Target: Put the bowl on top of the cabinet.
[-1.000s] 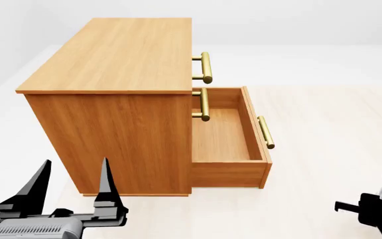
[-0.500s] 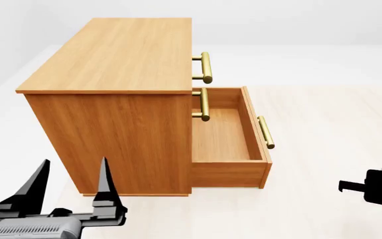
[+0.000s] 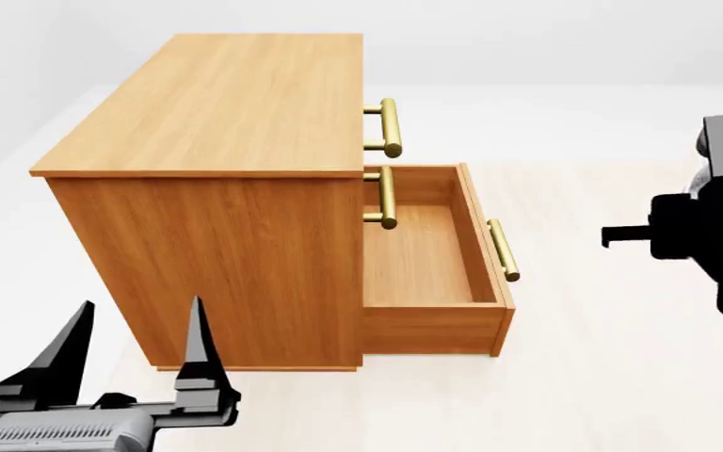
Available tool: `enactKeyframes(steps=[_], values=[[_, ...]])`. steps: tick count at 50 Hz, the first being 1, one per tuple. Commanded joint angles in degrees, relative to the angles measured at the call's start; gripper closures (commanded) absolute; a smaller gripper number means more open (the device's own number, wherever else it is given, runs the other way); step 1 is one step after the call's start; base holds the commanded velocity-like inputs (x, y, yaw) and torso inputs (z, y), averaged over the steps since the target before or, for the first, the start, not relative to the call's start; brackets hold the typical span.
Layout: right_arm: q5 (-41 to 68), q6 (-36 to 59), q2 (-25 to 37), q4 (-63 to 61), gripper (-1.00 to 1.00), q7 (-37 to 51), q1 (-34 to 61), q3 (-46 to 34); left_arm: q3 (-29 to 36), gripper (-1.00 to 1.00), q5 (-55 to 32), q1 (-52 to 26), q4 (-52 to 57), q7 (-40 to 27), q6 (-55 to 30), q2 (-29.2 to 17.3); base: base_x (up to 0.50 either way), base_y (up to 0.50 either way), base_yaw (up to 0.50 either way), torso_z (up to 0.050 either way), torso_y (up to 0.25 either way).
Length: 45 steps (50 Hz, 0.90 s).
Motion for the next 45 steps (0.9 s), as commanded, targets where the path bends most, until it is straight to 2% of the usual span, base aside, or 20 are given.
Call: enactKeyframes(steps=[1,10,18,45], values=[[1.0,-0.3,-3.4,10.4,1.0,1.6,17.2,-12.5,0.2,-1.0,0.0,0.2,-0.1,-0.1,0.3,-0.1,0.0,0.0,0.0,0.0,0.0],[-3.5,-3.4,-9.8,23.1,1.0,-4.7,30.5,-24.3,0.3,-1.0,-0.1,0.1,-0.1,-0.2,0.3,-0.3,0.0,0.0,0.0,0.0,0.0],[-6.4,-6.0,-16.1,32.7,1.0,-9.2,39.6,-31.6,0.2,-1.0,-0.6,0.0,0.0,-0.3,0.0,-0.5,0.0,0.0,0.0,0.0,0.0],[-12.0,-16.6,-35.5,62.1,1.0,-26.1,56.3,-43.6,0.2,-1.0,-1.6,0.2,0.2,-0.4,0.3,-1.1,0.0,0.0,0.0,0.0,0.001]])
